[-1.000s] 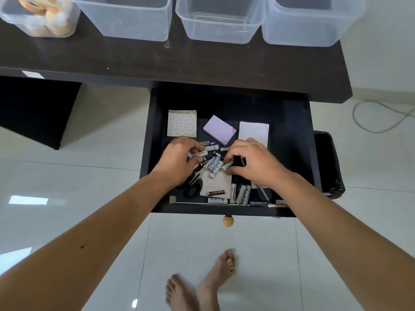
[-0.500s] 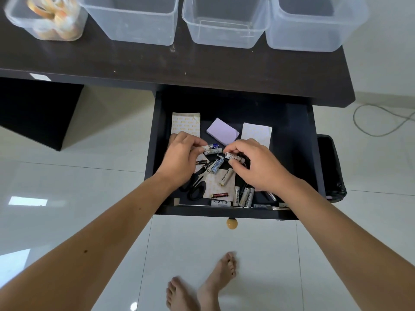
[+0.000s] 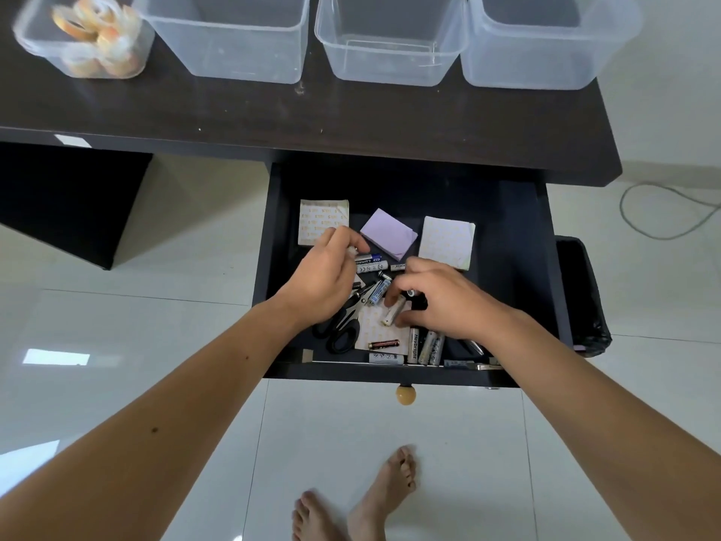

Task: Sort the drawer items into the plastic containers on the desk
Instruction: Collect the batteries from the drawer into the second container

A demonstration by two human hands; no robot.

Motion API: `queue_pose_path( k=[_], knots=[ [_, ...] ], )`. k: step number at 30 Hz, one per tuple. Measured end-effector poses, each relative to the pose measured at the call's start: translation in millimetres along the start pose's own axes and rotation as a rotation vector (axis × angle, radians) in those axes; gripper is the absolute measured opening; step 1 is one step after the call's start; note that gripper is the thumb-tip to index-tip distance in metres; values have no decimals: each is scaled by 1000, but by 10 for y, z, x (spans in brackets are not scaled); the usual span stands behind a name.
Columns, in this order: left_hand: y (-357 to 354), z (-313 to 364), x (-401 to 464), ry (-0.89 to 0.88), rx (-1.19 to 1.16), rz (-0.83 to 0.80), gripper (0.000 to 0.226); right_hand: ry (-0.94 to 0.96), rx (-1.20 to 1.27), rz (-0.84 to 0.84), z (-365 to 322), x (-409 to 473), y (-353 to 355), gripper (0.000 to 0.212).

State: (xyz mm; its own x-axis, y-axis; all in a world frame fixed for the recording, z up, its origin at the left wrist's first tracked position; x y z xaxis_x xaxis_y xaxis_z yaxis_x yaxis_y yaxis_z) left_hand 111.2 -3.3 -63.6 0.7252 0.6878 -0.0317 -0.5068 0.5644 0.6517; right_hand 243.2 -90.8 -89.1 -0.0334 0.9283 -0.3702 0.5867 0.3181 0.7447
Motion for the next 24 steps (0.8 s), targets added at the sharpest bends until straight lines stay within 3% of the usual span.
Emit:
queue_pose_path(
  k=[2, 6, 12, 15, 20, 24],
  knots=[
    [-61, -27, 19, 7, 24, -50, 10, 5, 12, 14, 10, 1, 10, 23],
    [-158, -62, 47, -5, 198, -142, 22, 31, 138, 88, -6, -61, 110, 17],
    [-190, -79, 89, -53, 283, -123, 16, -116, 301, 246, 232, -199, 353, 13],
    [-236, -111, 80, -63, 326, -143, 15, -96, 387, 245, 246, -205, 381, 26],
    [-261, -18, 58, -130, 326, -126, 33, -161, 410, 267, 285, -175, 395, 26],
    [-328, -20, 57, -150, 400, -168, 59, -187, 394, 267, 299, -148, 365, 22]
  ],
)
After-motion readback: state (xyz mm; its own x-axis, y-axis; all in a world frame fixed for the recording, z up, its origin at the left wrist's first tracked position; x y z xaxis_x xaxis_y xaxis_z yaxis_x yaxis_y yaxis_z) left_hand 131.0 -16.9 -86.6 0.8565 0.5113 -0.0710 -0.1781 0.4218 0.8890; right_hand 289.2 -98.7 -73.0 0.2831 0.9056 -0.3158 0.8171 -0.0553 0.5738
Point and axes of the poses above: each hand's wrist, its own x-axis towards the middle knuckle, its own y-axis out of the back of the hand, z = x × y, the point moved 9 cm from there along x, towards the middle knuckle, and after that the axes turned 4 degrees about -y, right-handed, at the moved point
